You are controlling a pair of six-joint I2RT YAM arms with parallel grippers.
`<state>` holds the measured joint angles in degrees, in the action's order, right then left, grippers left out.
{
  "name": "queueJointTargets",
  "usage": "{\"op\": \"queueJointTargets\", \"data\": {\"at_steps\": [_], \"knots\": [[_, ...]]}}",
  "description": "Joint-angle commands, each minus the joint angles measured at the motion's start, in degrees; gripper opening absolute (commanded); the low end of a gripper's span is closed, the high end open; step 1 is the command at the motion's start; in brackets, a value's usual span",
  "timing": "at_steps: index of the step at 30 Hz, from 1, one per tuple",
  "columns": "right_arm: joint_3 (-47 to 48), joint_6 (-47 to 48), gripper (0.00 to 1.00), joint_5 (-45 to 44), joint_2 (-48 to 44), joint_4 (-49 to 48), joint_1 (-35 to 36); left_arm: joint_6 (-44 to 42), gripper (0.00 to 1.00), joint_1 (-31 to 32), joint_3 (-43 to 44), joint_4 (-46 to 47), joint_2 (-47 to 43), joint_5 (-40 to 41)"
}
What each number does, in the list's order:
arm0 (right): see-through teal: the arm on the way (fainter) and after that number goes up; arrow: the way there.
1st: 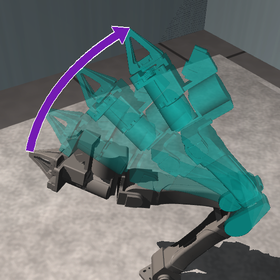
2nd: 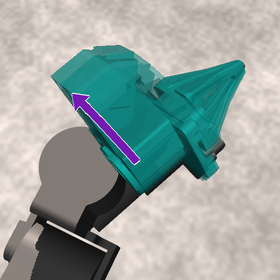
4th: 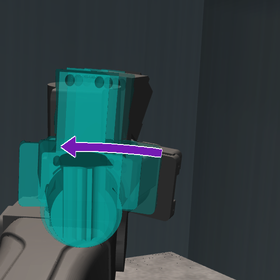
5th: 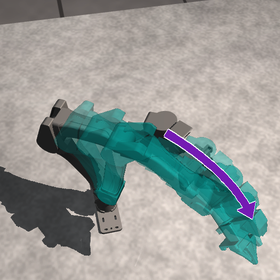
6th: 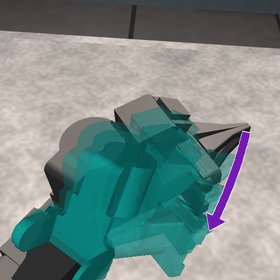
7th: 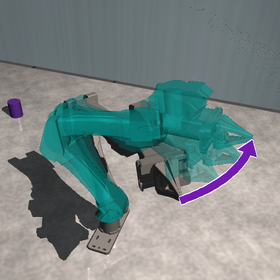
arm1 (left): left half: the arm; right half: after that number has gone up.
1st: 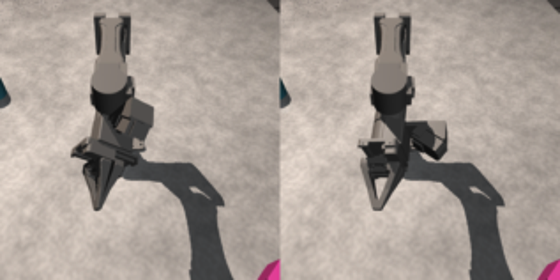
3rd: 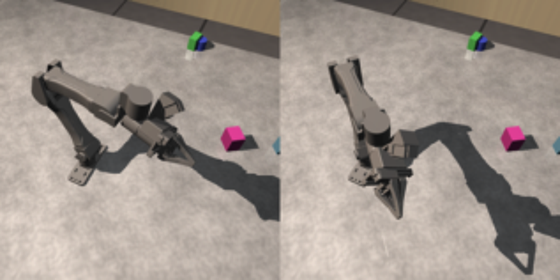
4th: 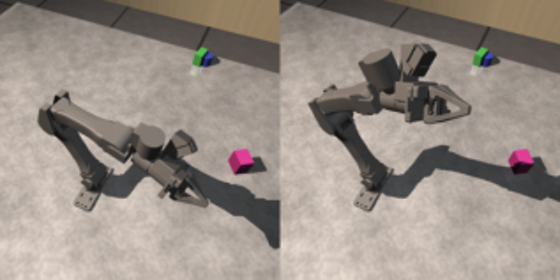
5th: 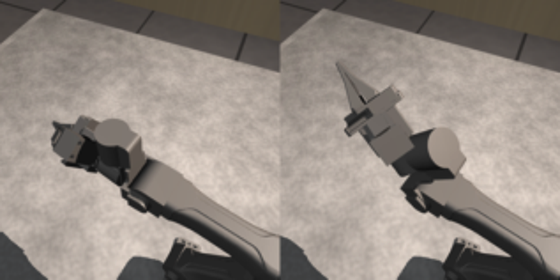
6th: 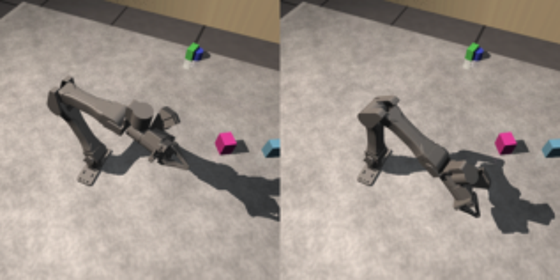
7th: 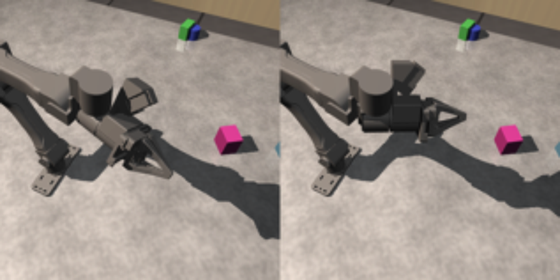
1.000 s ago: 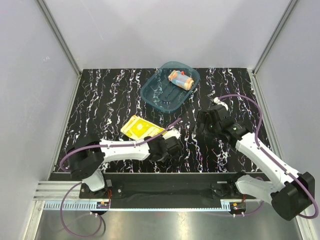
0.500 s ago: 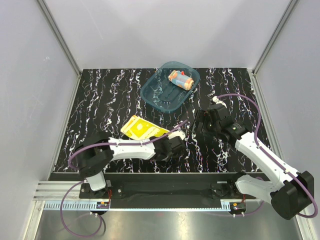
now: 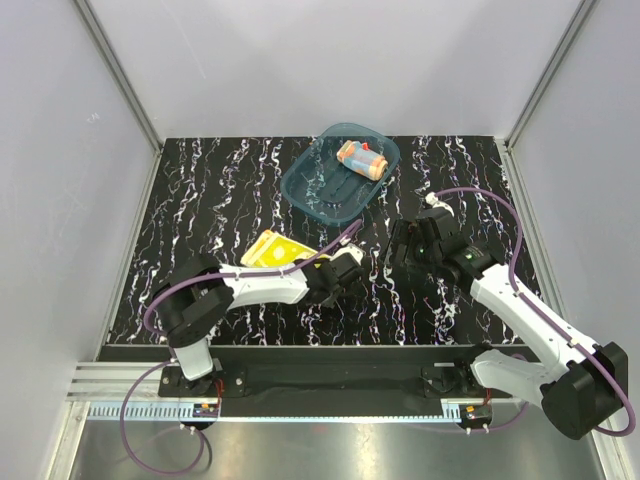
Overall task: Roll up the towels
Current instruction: Roll the towel
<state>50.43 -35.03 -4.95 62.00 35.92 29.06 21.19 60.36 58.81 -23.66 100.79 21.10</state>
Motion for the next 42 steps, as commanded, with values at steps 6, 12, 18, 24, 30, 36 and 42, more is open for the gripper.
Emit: {"op": "queueJointTargets", "data": {"at_steps": [6,12,18,24,30,36,42], "knots": [[-0.1,-0.3,1.0,6.8,-0.1,-2.2,-0.8,-1.9,0.0,-2.3,-3.5,3.8,-0.6,-8.4],[-2.9,-8.2,0.99,25.4,11.4,-17.6,-0.8,-3.0,0.0,-3.0,-11.8,11.7,-10.0,-17.8],[-1.9,-14.3,0.95,33.0,26.9,-28.3,-0.7,-1.2,0.0,-5.0,-18.3,18.1,-16.8,-23.6],[-2.0,-16.8,0.93,36.0,34.1,-32.7,-0.7,-0.4,0.0,-8.3,-21.7,20.9,-20.1,-27.4],[-2.7,-17.4,0.88,35.8,35.6,-34.3,-0.7,-0.1,0.0,-11.4,-24.4,23.5,-23.2,-32.1],[-2.9,-19.1,0.77,37.1,38.9,-38.5,-0.3,0.1,0.0,-13.9,-25.5,26.1,-24.7,-34.6],[-2.2,-19.8,0.51,37.6,41.1,-40.3,-0.1,0.4,0.0,-15.4,-26.4,26.4,-26.8,-36.0]]}}
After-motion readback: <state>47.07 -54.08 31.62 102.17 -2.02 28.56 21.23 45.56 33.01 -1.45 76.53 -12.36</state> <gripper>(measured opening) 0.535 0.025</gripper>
